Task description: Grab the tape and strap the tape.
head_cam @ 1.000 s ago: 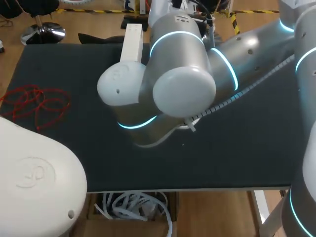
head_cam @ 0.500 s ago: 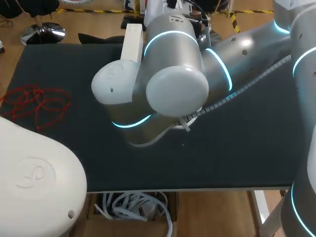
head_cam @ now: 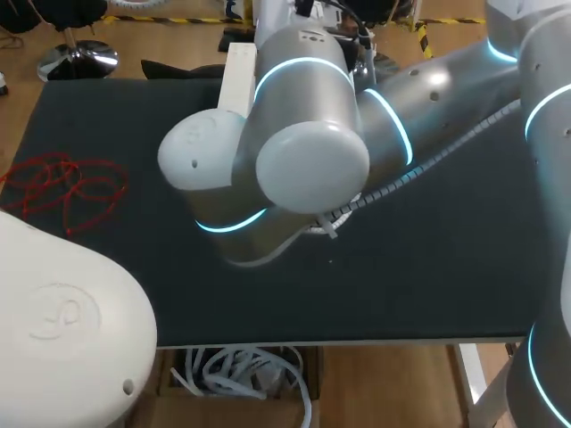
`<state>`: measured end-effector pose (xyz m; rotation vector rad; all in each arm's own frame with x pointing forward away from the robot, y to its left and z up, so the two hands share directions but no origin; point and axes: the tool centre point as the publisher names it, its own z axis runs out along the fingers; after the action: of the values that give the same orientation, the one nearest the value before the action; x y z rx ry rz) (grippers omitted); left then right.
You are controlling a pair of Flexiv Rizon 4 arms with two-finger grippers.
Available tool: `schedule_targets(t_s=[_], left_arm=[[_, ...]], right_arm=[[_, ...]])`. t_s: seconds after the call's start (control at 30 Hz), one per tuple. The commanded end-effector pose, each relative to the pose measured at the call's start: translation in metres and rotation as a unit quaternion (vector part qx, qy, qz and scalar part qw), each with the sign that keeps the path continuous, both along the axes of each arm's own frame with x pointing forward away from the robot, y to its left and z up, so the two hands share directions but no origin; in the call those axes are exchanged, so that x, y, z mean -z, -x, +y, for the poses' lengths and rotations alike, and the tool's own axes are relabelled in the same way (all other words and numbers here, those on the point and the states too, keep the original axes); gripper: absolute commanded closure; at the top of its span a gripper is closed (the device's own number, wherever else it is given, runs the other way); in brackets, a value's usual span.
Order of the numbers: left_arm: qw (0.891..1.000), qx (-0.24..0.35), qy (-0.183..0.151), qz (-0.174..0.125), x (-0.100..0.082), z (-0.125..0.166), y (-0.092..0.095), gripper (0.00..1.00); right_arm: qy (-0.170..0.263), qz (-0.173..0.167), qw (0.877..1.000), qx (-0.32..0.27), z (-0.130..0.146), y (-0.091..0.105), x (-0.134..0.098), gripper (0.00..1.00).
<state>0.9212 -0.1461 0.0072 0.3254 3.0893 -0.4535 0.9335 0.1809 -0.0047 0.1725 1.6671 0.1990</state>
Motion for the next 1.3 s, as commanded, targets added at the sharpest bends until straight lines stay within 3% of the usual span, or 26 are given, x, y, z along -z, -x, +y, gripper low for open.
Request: schedule_targets(t_s=[0.03,1.3], left_arm=[[1.000,0.000,-0.001,0.000,-0.0005,-0.0001,0.0003,1.00],[1.000,0.000,-0.001,0.000,-0.0005,-0.0001,0.0003,1.00]], right_arm=[[0.002,0.002,1.000,0.001,0.0028,0.0009,-0.0025,1.00],[0.008,-0.003,1.000,0.022,-0.0044,0.0024,-0.0030,1.00]])
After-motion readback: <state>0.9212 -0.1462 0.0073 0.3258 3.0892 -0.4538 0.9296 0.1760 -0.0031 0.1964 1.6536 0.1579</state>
